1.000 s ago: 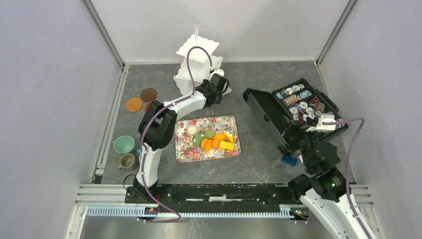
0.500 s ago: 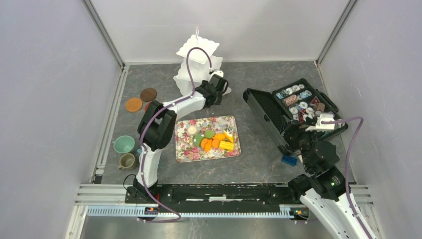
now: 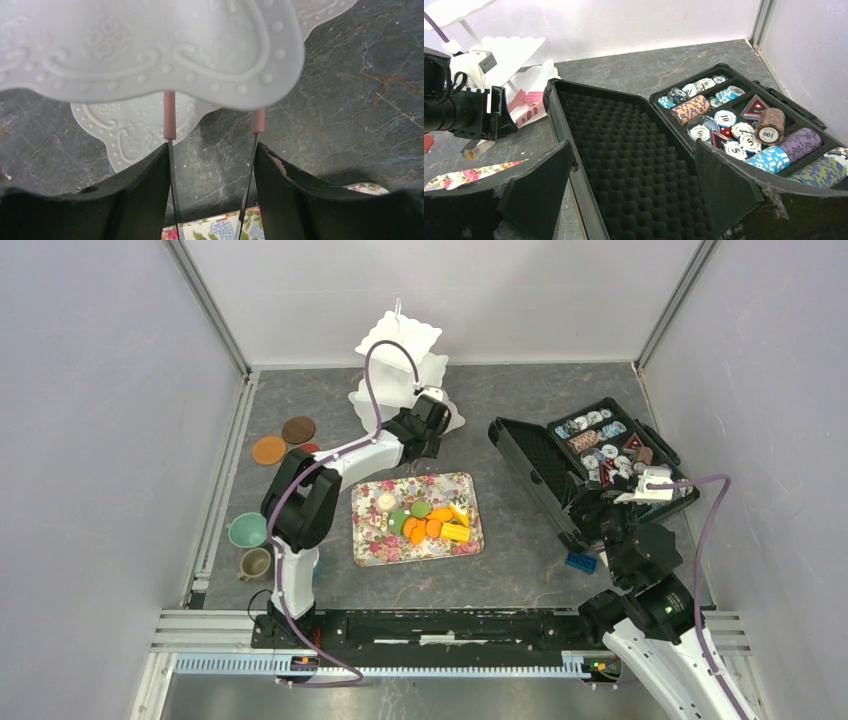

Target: Serve the afternoon tea

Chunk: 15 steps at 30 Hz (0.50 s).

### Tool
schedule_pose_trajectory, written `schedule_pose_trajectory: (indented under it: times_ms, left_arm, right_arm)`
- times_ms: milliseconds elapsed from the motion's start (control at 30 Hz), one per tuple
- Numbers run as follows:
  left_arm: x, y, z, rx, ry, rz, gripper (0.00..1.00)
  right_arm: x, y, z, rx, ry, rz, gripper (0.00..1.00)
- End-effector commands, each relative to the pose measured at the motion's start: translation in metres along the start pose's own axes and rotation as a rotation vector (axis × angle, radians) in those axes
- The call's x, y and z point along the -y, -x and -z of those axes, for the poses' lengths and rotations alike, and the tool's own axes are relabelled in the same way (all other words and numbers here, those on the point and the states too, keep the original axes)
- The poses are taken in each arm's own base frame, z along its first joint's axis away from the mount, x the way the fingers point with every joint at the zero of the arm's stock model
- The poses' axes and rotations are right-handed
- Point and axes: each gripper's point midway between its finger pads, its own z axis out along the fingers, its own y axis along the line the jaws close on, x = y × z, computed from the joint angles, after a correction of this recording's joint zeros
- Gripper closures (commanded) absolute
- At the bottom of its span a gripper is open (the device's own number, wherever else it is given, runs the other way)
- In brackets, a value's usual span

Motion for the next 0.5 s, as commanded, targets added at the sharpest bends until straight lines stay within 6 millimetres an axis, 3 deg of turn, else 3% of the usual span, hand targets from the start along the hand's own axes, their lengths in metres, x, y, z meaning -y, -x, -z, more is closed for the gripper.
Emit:
schedule_pose_trajectory:
  times_ms: [0, 167, 467]
  left_arm:
    - [0.001, 0.022, 0.022, 0.074, -0.032, 0.080, 0.35]
    - [-0.003, 0.018, 0.028, 0.069, -0.032, 0.079, 0.35]
    - [-0.001, 0.009, 0.062, 0.056, -0.082, 0.103, 0.40]
  right_arm:
    - [-0.005, 0.007, -0.001, 0.031, 0.017, -0.033, 0.02]
    - [-0.004, 0.006, -0.001, 0.034, 0.017, -0.036, 0.02]
    - [-0.006, 0.005, -0.001, 0.035, 0.025, -0.039, 0.02]
